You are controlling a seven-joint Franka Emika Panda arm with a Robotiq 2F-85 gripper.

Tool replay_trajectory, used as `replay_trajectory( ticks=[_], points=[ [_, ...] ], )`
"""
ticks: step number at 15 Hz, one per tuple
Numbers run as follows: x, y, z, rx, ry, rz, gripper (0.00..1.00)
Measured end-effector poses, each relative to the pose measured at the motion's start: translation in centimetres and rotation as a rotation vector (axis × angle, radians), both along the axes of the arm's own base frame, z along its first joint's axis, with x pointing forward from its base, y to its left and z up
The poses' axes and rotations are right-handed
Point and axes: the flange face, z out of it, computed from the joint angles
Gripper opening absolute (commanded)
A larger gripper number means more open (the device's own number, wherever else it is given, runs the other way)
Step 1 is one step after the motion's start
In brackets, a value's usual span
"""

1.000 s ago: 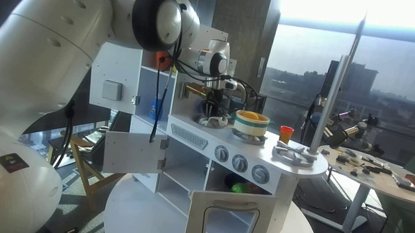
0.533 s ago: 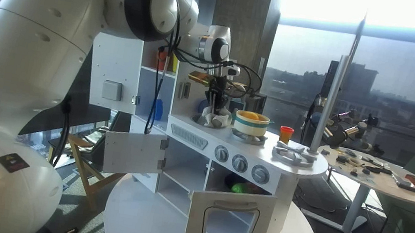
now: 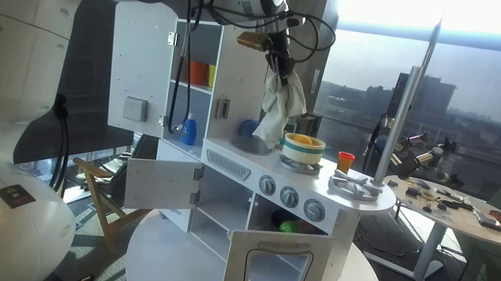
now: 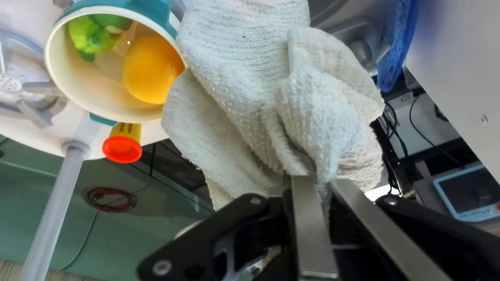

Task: Use the towel to wipe the sink.

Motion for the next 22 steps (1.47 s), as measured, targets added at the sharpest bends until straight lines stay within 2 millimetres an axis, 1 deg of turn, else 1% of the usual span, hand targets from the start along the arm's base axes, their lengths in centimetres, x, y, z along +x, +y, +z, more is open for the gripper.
replay_trajectory(
  ticks=[3,6,8,9,11,14,17,20,22],
  points=[
    [-3.9,-0.2,7.5,0.009,-0.147,-0.046,0.07],
    [-7.9,0.1,13.9,0.043,-0.289,-0.094,0.07],
    [-9.9,1.1,17.2,0.075,-0.380,-0.114,0.07],
    [-10.7,2.0,18.5,0.093,-0.429,-0.114,0.07],
    [-11.7,4.4,20.5,0.125,-0.520,-0.105,0.07],
    [-12.3,9.2,22.0,0.159,-0.639,-0.052,0.07],
    [-12.4,15.2,22.0,0.171,-0.709,0.030,0.07],
    [-12.4,20.7,21.0,0.190,-0.714,0.127,0.07],
    [-12.1,23.5,19.4,0.177,-0.688,0.183,0.07]
  ],
)
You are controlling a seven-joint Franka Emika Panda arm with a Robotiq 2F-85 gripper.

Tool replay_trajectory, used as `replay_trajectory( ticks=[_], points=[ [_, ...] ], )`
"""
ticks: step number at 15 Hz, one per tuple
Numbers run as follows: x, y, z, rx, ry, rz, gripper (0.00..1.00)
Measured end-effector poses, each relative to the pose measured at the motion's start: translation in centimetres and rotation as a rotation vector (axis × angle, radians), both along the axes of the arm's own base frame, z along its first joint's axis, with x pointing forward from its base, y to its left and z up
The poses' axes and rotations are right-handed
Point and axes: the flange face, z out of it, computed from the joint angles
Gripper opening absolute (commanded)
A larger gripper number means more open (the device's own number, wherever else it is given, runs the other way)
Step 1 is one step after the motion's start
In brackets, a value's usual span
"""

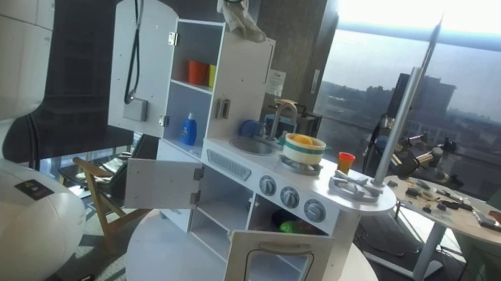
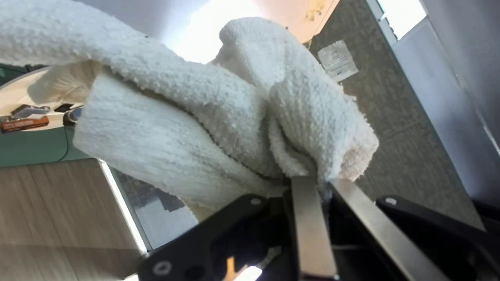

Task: Use the towel to wipe the sink.

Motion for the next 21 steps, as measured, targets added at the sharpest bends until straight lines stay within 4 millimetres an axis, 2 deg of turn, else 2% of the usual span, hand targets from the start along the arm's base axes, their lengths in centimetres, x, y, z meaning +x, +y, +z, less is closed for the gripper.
replay_trajectory(
  ticks=[2,5,6,7,9,12,15,16,19,21],
  points=[
    [1.1,1.7,-2.1,-0.043,0.028,0.026,0.07],
    [3.8,1.9,-5.4,-0.113,0.055,0.010,0.08],
    [4.7,1.6,-6.2,-0.131,0.062,-0.001,0.34],
    [5.4,1.2,-6.9,-0.146,0.068,-0.012,0.34],
    [6.3,0.4,-7.6,-0.156,0.087,-0.016,0.48],
    [5.4,0.5,-6.4,-0.121,0.113,0.057,0.71],
    [2.1,0.4,-2.9,-0.093,0.090,0.120,0.95],
    [0.9,-0.2,-1.6,-0.093,0.077,0.123,0.99],
    [-2.0,-3.8,0.7,-0.117,0.070,0.064,1.00],
    [-3.0,-7.6,0.4,-0.151,0.119,-0.013,1.00]
  ],
)
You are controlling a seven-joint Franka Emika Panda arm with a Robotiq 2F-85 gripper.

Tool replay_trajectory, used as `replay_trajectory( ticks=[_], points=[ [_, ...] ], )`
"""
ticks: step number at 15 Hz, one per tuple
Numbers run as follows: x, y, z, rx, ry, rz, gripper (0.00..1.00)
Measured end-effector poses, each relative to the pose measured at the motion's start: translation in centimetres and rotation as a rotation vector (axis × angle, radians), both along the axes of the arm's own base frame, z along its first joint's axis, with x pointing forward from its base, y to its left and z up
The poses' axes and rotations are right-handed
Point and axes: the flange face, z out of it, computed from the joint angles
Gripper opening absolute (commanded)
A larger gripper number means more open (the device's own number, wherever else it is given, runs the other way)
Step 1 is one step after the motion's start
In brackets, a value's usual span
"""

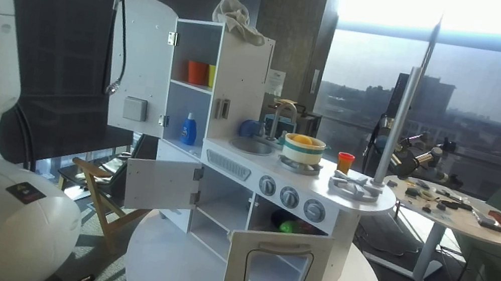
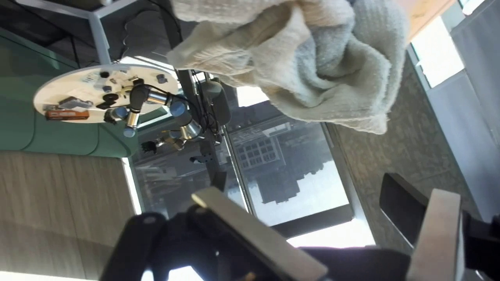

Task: Use the towel to wipe the sink.

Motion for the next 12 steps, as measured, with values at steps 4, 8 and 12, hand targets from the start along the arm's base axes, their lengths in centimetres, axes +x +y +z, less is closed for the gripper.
replay_trajectory(
  ticks=[4,8,12],
  points=[
    [-1.0,-8.4,-3.9,-0.092,0.170,-0.169,1.00],
    [-0.9,-13.8,-10.2,-0.198,0.383,-0.262,1.00],
    [0.8,-14.6,-17.2,-0.254,0.531,-0.218,1.00]
  ],
)
